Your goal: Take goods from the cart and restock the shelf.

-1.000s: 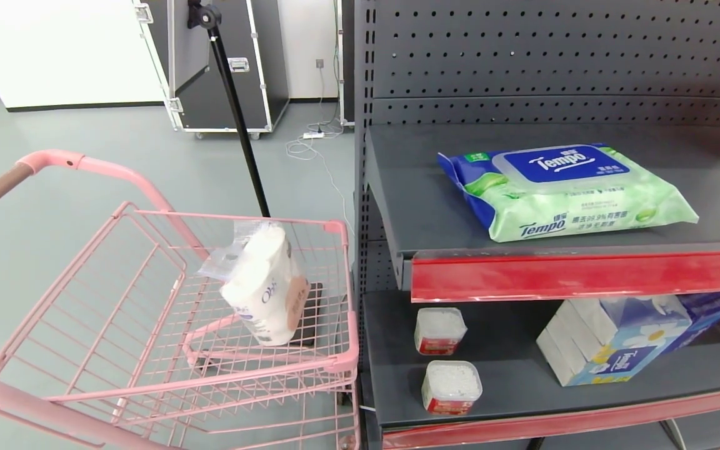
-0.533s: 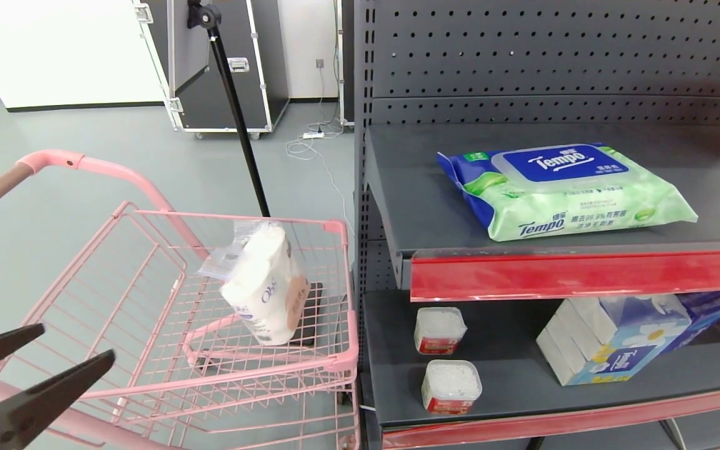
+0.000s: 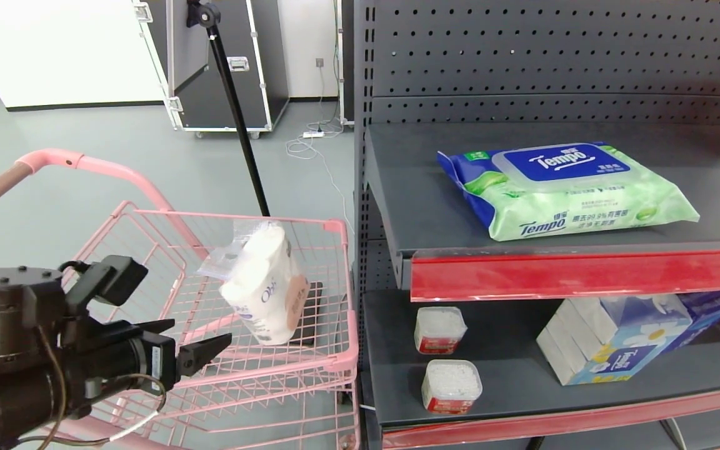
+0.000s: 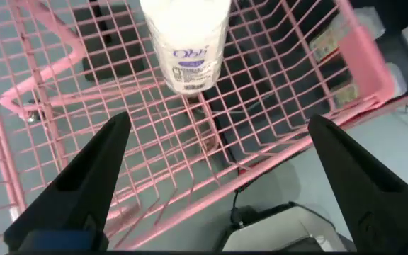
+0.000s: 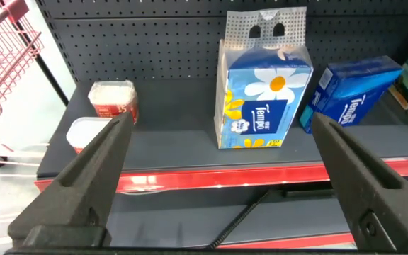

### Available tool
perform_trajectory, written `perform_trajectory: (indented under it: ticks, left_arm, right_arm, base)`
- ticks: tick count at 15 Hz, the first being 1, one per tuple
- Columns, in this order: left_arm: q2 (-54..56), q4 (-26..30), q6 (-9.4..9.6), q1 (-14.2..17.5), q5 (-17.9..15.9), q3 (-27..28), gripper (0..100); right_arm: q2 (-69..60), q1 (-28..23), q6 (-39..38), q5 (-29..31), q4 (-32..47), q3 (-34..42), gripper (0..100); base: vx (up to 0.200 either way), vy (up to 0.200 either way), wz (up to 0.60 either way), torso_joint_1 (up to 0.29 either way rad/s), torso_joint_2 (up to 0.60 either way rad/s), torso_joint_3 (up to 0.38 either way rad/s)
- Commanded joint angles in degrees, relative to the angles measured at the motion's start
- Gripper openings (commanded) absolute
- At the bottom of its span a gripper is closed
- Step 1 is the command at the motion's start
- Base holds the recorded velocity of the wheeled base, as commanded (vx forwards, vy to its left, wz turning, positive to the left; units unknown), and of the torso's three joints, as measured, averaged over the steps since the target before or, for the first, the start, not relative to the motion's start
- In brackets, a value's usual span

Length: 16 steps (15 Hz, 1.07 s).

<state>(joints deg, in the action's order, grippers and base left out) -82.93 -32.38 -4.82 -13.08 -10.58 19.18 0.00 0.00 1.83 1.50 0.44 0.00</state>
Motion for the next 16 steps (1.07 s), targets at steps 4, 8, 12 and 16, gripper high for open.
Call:
perform_trajectory:
  ticks: [4, 8, 12, 16]
  left_arm:
    - [-17.1, -11.6, -0.02, -1.1, 1.3, -0.5, 100]
    - [-23.8, -17.6, -0.02, -1.4, 1.6, -0.4, 100]
    - [-30.8, -27.5, -0.81, -1.4, 2.5, -0.2, 100]
    - [-35.9, -36.3, -0.99, -1.7, 2.8, 0.2, 100]
  right_arm:
    - [0.0, 0.0, 0.0, 0.0, 0.0, 0.0, 100]
    - [0.0, 0.0, 0.1, 0.0, 0.0, 0.0, 100]
    - [0.0, 0.0, 0.1, 0.0, 0.0, 0.0, 100]
    - [0.0, 0.0, 0.1, 0.0, 0.0, 0.0, 100]
  base:
    - [0.000, 0.000, 0.00, 0.000, 0.00, 0.000]
    - [0.000, 0.000, 0.00, 0.000, 0.00, 0.000]
    - [0.000, 0.000, 0.00, 0.000, 0.00, 0.000]
    - [0.000, 0.000, 0.00, 0.000, 0.00, 0.000]
